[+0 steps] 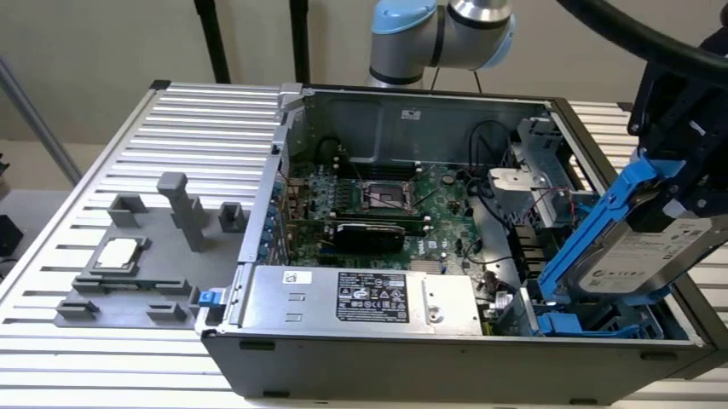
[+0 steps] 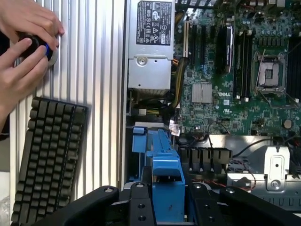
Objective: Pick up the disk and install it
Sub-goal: 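Insert the disk into the insertion slot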
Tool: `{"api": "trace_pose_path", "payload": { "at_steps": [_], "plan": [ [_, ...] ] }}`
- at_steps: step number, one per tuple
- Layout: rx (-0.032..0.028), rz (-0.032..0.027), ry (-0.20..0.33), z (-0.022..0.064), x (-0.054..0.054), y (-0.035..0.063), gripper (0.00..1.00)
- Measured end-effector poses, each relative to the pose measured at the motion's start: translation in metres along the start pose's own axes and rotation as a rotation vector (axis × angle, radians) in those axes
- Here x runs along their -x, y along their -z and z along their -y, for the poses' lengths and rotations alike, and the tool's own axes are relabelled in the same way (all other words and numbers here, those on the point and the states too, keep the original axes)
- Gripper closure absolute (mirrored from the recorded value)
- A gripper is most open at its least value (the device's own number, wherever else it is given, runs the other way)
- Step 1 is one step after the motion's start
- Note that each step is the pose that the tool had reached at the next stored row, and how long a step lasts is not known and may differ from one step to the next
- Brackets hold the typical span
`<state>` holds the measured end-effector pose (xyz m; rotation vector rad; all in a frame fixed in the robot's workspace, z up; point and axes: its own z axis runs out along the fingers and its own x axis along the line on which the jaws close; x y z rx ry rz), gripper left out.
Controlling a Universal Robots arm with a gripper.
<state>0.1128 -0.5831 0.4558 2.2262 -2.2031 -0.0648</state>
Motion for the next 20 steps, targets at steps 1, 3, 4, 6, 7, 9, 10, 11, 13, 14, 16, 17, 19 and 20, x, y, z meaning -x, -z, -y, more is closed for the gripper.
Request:
{"api": "trace_pose_path", "payload": {
  "at_steps": [1, 3, 4, 6, 7, 9, 10, 11, 13, 14, 16, 17, 19, 20],
  "plan": [
    [0.0, 0.0024, 0.0, 0.0, -0.001, -0.0012, 1.0],
    [-0.0001, 0.007, 0.0, 0.0001, -0.002, -0.0037, 1.0],
    [-0.0001, 0.0094, 0.001, 0.0002, -0.002, -0.0051, 1.0],
    [-0.0001, 0.0125, 0.001, 0.0002, -0.003, -0.0074, 1.0],
    [-0.0002, 0.0135, 0.002, 0.0003, -0.003, -0.0084, 1.0],
    [-0.0001, 0.0153, 0.003, 0.0003, -0.003, -0.01, 1.0],
    [-0.0001, 0.016, 0.003, 0.0003, -0.003, -0.0104, 1.0],
    [-0.0001, 0.0165, 0.004, 0.0004, -0.003, -0.0109, 1.0],
    [-0.0001, 0.0172, 0.005, 0.0004, -0.003, -0.012, 1.0],
    [-0.0001, 0.0171, 0.006, 0.0004, -0.003, -0.0126, 1.0],
    [-0.0001, 0.0171, 0.007, 0.0005, -0.003, -0.0142, 1.0],
    [-0.0001, 0.0171, 0.008, 0.0005, -0.003, -0.015, 1.0],
    [-0.0002, 0.0171, 0.009, 0.0006, -0.003, -0.0164, 1.0],
    [-0.0003, 0.0171, 0.01, 0.0006, -0.003, -0.017, 1.0]
  ]
}}
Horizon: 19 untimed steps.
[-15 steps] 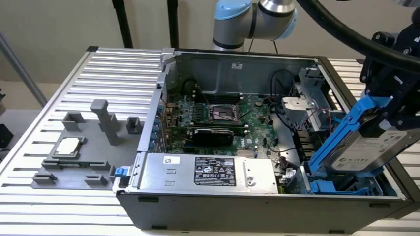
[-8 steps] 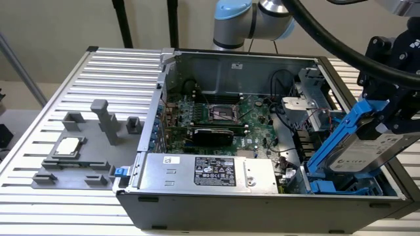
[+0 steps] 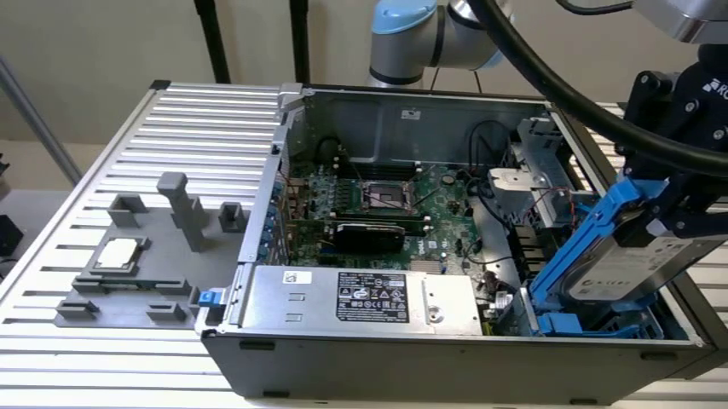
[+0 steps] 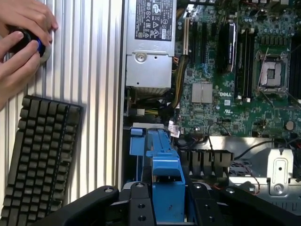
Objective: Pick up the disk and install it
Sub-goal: 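Insert the disk into the insertion slot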
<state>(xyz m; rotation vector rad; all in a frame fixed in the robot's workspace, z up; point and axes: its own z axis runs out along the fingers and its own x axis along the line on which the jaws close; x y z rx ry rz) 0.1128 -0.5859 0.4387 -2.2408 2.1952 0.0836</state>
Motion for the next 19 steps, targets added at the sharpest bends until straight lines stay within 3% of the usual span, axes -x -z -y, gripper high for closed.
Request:
{"api": "trace_pose_path", "payload": {
  "at_steps": [11, 19],
  "plan": [
    [0.0002, 0.0002, 0.004, 0.0002, 0.0, -0.006, 1.0],
    [0.0001, 0.0084, 0.006, 0.0004, -0.001, -0.0119, 1.0]
  ]
}}
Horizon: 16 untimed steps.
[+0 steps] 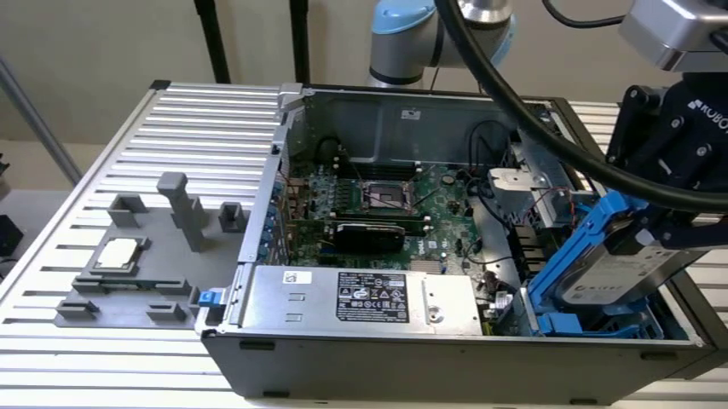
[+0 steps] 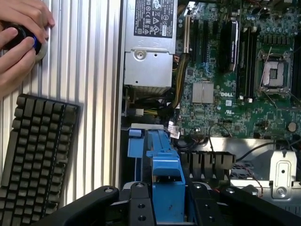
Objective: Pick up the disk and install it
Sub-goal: 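Insert the first disk wire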
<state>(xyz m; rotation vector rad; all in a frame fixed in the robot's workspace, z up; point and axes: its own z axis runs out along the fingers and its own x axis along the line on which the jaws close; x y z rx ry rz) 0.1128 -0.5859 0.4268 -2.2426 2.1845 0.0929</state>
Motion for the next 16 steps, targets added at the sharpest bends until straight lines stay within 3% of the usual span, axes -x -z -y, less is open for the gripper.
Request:
{"api": "trace_pose_path", "payload": {
  "at_steps": [16],
  "plan": [
    [-0.0002, 0.0185, 0.006, 0.0005, -0.001, -0.0148, 1.0]
  ]
}}
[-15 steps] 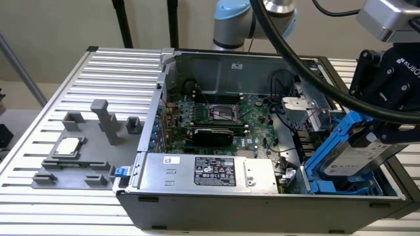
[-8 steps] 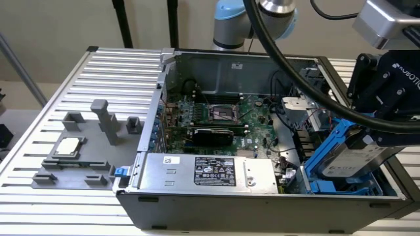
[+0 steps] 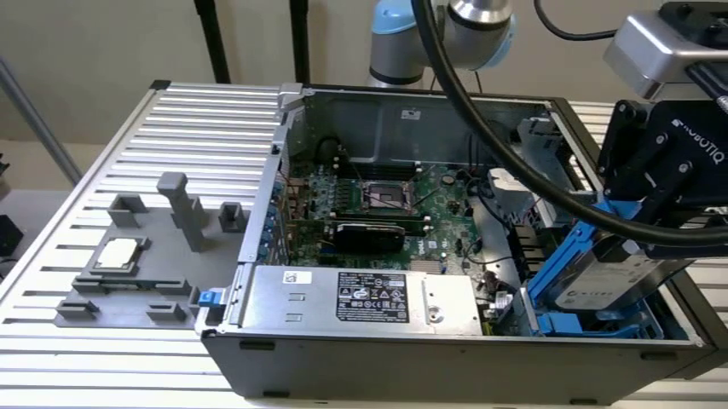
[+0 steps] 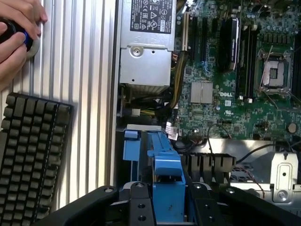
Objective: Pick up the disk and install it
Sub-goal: 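Insert the first disk wire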
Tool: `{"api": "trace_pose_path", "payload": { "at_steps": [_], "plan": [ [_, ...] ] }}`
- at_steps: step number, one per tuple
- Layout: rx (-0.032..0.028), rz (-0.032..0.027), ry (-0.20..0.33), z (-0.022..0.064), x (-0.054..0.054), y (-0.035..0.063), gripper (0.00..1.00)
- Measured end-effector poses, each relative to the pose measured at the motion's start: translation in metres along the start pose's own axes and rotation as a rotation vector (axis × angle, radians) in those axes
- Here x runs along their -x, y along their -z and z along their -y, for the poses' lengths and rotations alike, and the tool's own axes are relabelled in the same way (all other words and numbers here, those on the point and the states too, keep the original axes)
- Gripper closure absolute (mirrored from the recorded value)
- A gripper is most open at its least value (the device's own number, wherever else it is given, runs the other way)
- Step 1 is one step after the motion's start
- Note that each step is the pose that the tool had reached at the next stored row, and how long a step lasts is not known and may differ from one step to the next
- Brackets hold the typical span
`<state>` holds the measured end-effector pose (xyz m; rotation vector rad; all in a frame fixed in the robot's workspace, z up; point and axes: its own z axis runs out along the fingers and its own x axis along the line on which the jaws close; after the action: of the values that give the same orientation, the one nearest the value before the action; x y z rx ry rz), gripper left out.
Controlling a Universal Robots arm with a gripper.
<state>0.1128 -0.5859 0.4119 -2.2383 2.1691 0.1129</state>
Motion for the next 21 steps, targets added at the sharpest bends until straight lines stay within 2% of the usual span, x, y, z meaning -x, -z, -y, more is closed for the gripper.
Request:
{"api": "trace_pose_path", "payload": {
  "at_steps": [13, 21],
  "plan": [
    [0.0004, 0.0153, 0.013, -0.0002, -0.001, -0.0139, 1.0],
    [0.0015, 0.0225, 0.03, -0.0013, -0.001, -0.0233, 1.0]
  ]
}}
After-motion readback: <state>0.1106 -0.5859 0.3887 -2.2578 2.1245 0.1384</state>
